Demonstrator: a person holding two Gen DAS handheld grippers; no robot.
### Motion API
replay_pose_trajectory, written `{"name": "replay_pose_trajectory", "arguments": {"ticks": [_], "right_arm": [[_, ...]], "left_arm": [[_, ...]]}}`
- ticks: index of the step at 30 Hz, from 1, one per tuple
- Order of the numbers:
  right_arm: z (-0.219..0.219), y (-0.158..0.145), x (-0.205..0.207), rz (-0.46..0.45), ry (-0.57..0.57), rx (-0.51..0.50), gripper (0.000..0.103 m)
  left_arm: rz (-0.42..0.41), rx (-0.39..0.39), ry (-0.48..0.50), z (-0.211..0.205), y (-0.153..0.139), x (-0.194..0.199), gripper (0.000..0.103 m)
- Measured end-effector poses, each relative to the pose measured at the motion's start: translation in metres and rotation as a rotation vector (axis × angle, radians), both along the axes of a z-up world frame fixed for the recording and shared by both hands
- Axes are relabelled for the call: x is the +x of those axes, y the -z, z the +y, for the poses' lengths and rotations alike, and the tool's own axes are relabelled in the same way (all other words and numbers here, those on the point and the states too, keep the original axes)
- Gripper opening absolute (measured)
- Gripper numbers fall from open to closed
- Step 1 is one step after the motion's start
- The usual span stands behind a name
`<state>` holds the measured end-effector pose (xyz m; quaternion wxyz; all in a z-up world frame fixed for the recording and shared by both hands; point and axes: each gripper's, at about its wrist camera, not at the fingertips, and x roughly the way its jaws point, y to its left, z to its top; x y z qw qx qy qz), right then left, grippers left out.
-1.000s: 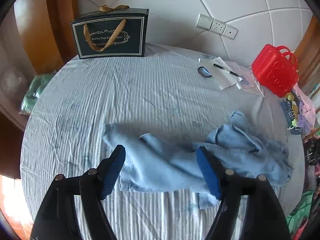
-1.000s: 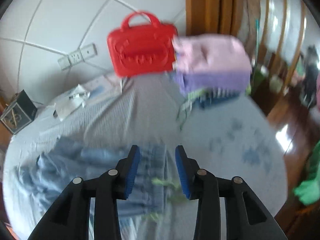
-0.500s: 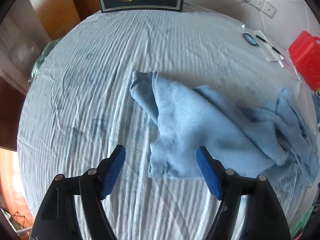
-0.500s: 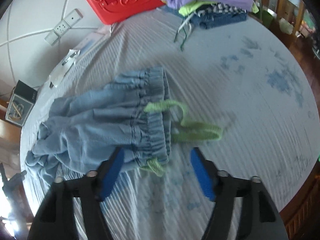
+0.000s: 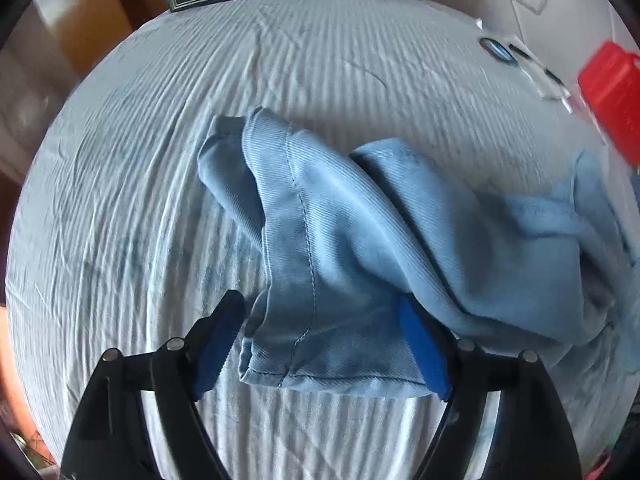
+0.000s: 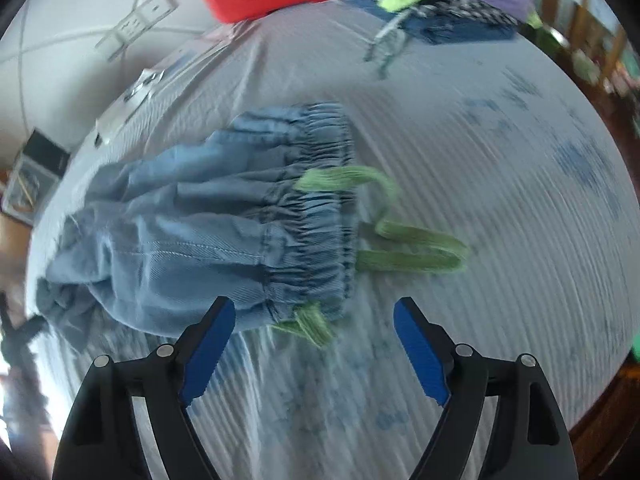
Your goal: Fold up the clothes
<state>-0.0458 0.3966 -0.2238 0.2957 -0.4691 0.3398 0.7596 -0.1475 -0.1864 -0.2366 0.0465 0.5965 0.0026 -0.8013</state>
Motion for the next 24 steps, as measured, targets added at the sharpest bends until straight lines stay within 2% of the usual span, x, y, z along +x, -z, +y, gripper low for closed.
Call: {"name": "replay_pose_trajectory", "arguments": {"ticks": [3,5,6,8,12,15,17,18,20,22,23,24], "right_arm": [[-0.002,0.007,-0.022,-0.067,-0.035,0.055,0.083],[0.003,0.000,-0.031,-0.055,-0.040,0.057,0.054],[0.005,-0.004,-0.036,-0.048,-0.043,0.058,0.047],[0.011,-0.023,-0.042,-0.011,-0.044,0.077,0.044],[0.030,-0.111,-0.034,0.179,-0.025,0.188,0.042],[0.049,-0.167,-0.048,0.240,-0.057,0.246,0.043],[0.067,-0.177,-0.071,0.230,-0.061,0.239,0.049],[0.072,-0.173,-0.077,0.220,-0.056,0.222,0.056],[0.077,-0.160,-0.078,0.205,-0.035,0.180,0.059],[0.081,-0.147,-0.079,0.189,-0.014,0.137,0.059],[0.083,-0.141,-0.079,0.181,-0.004,0.116,0.060],[0.086,-0.135,-0.080,0.173,0.007,0.095,0.063]], "left_arm": [[-0.016,0.026,0.011,0.008,-0.010,-0.004,0.012],[0.008,0.005,0.012,0.011,-0.024,-0.009,0.009],[0.045,-0.014,0.022,0.013,-0.037,-0.010,0.008],[0.119,-0.029,0.027,0.011,-0.068,-0.014,0.008],[0.276,-0.006,-0.007,-0.015,-0.150,-0.019,0.008],[0.311,-0.032,-0.022,-0.034,-0.186,-0.033,0.008],[0.298,-0.037,-0.030,-0.043,-0.187,-0.047,0.008],[0.290,-0.030,-0.042,-0.050,-0.183,-0.056,0.009],[0.226,-0.009,-0.083,-0.064,-0.166,-0.072,0.017],[0.160,0.040,-0.122,-0.078,-0.147,-0.082,0.035],[0.143,0.060,-0.137,-0.084,-0.142,-0.082,0.040],[0.134,0.064,-0.154,-0.090,-0.137,-0.080,0.052]]}}
